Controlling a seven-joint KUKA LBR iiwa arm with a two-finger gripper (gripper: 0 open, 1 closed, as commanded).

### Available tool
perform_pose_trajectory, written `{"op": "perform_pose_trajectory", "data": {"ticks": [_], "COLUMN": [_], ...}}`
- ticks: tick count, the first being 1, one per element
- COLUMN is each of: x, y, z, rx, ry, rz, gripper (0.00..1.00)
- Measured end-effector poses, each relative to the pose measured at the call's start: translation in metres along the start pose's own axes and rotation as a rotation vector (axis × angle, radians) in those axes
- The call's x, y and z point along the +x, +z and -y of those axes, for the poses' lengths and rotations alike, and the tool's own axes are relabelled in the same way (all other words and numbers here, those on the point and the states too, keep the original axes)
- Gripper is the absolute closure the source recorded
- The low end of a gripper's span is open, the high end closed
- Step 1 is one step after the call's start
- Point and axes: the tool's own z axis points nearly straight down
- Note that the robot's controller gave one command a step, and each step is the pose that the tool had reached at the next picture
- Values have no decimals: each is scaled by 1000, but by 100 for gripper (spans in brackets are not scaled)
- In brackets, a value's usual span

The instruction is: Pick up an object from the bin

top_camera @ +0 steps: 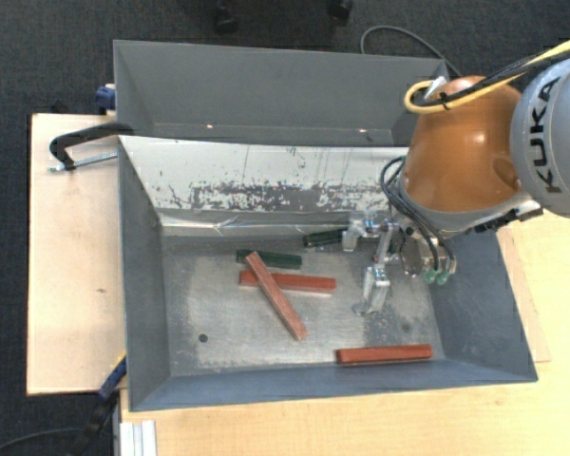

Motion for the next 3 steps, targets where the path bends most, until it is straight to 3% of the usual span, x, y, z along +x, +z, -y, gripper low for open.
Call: {"op": "perform_pose_trajectory", "data": {"ticks": [1,2,3], "x": [-41,-36,-54], "y": [128,94,85], "z": [-55,-104,-103], "rx": [-1,-4,-2], "ry": [-8,100,320], "rz": [0,6,4], "gripper": [0,0,0]}}
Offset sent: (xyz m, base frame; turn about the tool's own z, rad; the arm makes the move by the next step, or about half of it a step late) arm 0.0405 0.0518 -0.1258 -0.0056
